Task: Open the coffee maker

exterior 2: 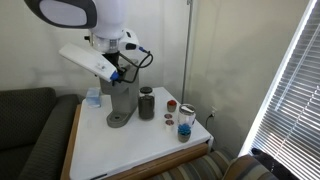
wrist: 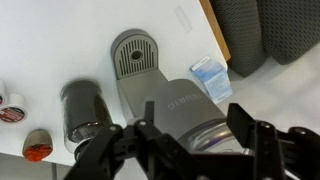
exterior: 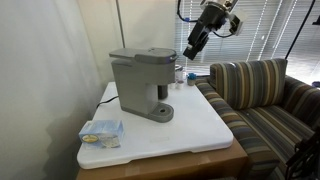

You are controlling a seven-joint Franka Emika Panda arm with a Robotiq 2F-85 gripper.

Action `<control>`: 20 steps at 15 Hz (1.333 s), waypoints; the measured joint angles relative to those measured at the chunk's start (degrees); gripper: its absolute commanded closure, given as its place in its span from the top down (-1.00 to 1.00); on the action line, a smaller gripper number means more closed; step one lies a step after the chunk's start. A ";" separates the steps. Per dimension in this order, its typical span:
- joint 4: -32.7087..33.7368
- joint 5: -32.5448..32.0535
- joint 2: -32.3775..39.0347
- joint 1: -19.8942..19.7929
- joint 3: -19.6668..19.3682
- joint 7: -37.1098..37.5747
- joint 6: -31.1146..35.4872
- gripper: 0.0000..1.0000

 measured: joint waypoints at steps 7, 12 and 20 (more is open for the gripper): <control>-0.01 -4.86 0.07 0.03 1.72 1.53 0.94 -0.99; 0.01 -4.84 1.35 0.13 3.92 1.62 4.75 -1.00; 0.02 -2.78 2.39 0.06 5.21 1.70 8.89 -1.00</control>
